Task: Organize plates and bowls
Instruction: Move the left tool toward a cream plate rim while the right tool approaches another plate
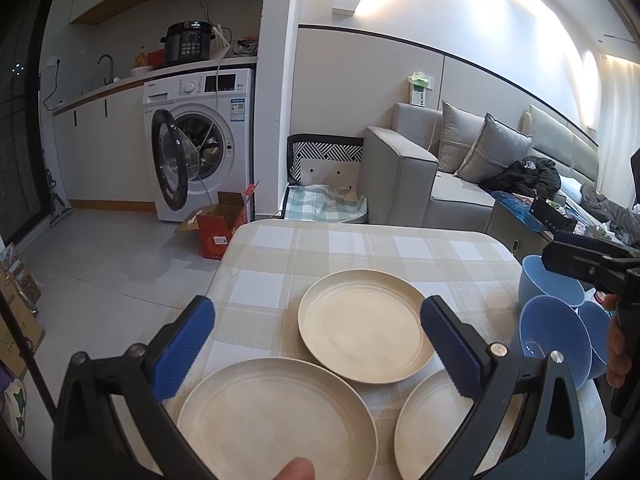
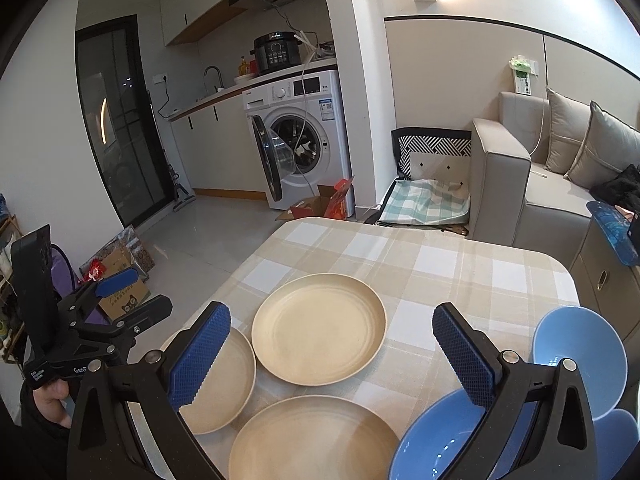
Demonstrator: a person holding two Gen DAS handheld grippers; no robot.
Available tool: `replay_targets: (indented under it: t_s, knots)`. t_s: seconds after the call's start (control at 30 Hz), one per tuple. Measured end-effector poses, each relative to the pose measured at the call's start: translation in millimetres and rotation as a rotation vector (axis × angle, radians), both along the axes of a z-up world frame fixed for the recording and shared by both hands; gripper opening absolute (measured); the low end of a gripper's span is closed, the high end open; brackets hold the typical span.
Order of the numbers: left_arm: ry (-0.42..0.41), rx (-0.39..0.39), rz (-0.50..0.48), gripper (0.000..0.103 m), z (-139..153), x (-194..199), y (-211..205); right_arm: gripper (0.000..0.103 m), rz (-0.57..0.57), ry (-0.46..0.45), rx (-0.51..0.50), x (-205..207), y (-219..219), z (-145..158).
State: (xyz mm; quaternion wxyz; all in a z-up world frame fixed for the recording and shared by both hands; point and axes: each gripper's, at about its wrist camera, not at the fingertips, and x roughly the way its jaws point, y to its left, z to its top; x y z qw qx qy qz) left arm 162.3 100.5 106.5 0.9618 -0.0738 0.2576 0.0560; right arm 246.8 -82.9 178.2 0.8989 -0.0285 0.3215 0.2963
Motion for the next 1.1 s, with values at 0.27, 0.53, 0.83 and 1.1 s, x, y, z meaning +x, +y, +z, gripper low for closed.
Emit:
replay_targets:
  t_s: [0.27, 0.53, 0.83, 1.1]
  knots:
    - [0.033, 0.001, 0.018, 0.103, -6, 22, 8, 0.103, -0.002, 0.041, 0.002, 26, 15, -11]
    - [0.075, -0.017, 0.027, 0.103, -21, 41, 16, 0.103, -0.012, 0.078, -0.02, 50, 29, -23]
    - [0.137, -0.036, 0.02, 0.103, -42, 66, 21, 0.103, -0.034, 0.14, -0.056, 79, 37, -46]
    - [0.206, -0.02, 0.033, 0.103, -62, 85, 20, 0.103, -0.055, 0.202, -0.068, 104, 44, -72]
